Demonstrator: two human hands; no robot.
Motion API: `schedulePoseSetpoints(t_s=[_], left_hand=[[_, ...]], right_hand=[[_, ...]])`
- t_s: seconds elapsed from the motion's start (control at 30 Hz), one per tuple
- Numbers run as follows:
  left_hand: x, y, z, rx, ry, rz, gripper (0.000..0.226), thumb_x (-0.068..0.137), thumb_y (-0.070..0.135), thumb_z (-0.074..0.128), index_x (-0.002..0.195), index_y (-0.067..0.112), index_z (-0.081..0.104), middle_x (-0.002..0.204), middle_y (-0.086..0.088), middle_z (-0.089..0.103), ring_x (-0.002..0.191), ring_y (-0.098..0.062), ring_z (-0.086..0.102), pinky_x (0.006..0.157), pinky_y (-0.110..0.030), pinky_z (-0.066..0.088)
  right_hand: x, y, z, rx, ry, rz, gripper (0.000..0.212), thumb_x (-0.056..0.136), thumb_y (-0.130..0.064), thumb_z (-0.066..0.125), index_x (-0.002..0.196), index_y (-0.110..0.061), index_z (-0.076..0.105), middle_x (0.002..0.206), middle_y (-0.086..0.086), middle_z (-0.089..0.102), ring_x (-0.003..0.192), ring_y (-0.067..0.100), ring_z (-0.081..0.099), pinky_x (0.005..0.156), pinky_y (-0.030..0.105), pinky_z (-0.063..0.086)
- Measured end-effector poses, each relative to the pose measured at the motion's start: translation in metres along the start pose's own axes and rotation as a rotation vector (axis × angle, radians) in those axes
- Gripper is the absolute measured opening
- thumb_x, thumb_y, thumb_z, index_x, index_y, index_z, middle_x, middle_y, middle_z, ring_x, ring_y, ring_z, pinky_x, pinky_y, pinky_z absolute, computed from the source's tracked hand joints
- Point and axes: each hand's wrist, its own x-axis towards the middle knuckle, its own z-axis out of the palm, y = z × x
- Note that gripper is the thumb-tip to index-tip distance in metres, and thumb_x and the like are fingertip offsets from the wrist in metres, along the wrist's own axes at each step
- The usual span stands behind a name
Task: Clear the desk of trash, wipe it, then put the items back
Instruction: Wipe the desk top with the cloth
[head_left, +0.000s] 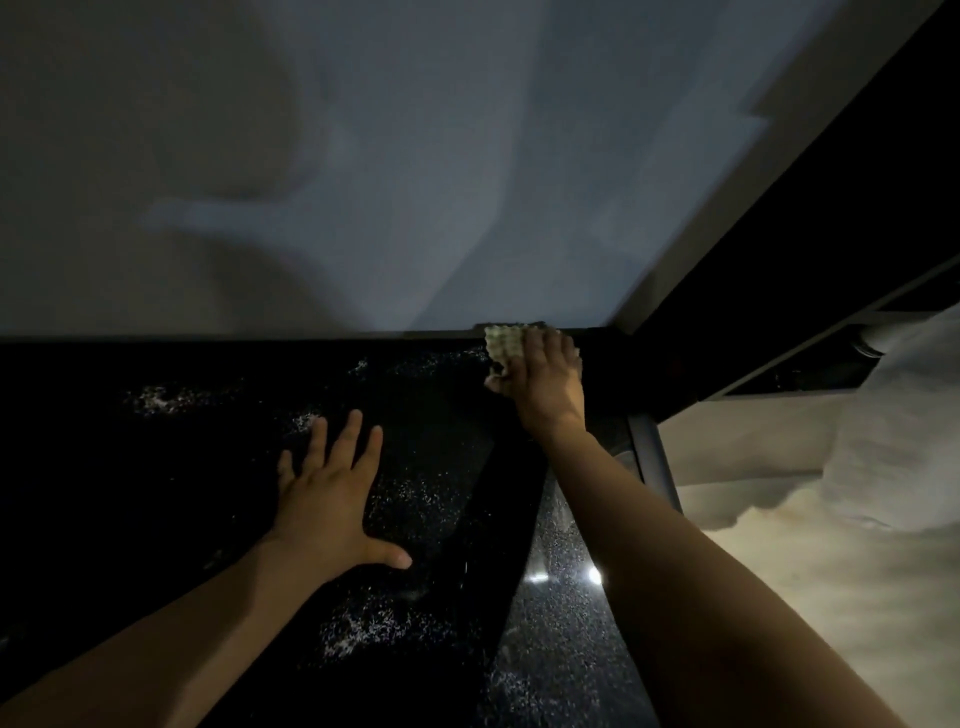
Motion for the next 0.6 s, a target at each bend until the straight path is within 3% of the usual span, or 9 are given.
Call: schedulePoseSetpoints(t_s=[0.2, 0.33, 0.47, 0.6], left_hand=[[0.0, 0.0, -0.001, -0.004, -0.02, -0.002, 0.141, 0.052, 0.084, 0.063, 0.15, 0.024, -0.02, 0.154, -0.003, -0.033, 0.142, -0.035, -0.027, 0.115, -0.059, 0.0], [-0.001, 0.001, -0.003, 0.002, -0.029, -0.007, 0.141, 0.053, 0.083, 0.064, 0.149, 0.025, -0.021, 0.154, -0.003, -0.033, 0.142, -0.035, -0.026, 0.116, -0.059, 0.001], [-0.002, 0.001, -0.004, -0.007, -0.03, -0.006, 0.141, 0.052, 0.083, 0.064, 0.15, 0.025, -0.019, 0.154, -0.002, -0.033, 0.142, -0.035, -0.026, 0.115, -0.059, 0.001], [-0.002, 0.002, -0.005, 0.002, -0.031, -0.009, 0.141, 0.052, 0.083, 0.064, 0.15, 0.024, -0.019, 0.154, -0.003, -0.032, 0.143, -0.035, -0.025, 0.115, -0.06, 0.002]], right_hand=[[-0.007, -0.009, 0.003, -0.083, -0.064, -0.155, 0.053, 0.103, -0.033, 0.029, 0.153, -0.016, 0.018, 0.161, 0.005, 0.006, 0.148, 0.021, 0.0, 0.117, 0.03, -0.007], [-0.02, 0.001, 0.005, -0.135, -0.058, -0.15, 0.055, 0.103, -0.035, 0.023, 0.153, -0.014, 0.016, 0.161, 0.007, 0.006, 0.148, 0.02, -0.001, 0.117, 0.028, -0.008], [-0.047, -0.001, 0.01, -0.051, 0.021, -0.064, 0.084, 0.085, -0.058, 0.01, 0.15, -0.008, 0.025, 0.158, 0.015, 0.018, 0.146, 0.031, 0.012, 0.121, 0.037, 0.006], [-0.061, 0.006, 0.017, -0.062, 0.058, -0.036, 0.053, 0.102, -0.027, 0.035, 0.15, -0.009, 0.023, 0.158, 0.017, 0.014, 0.146, 0.035, 0.01, 0.12, 0.039, 0.006]])
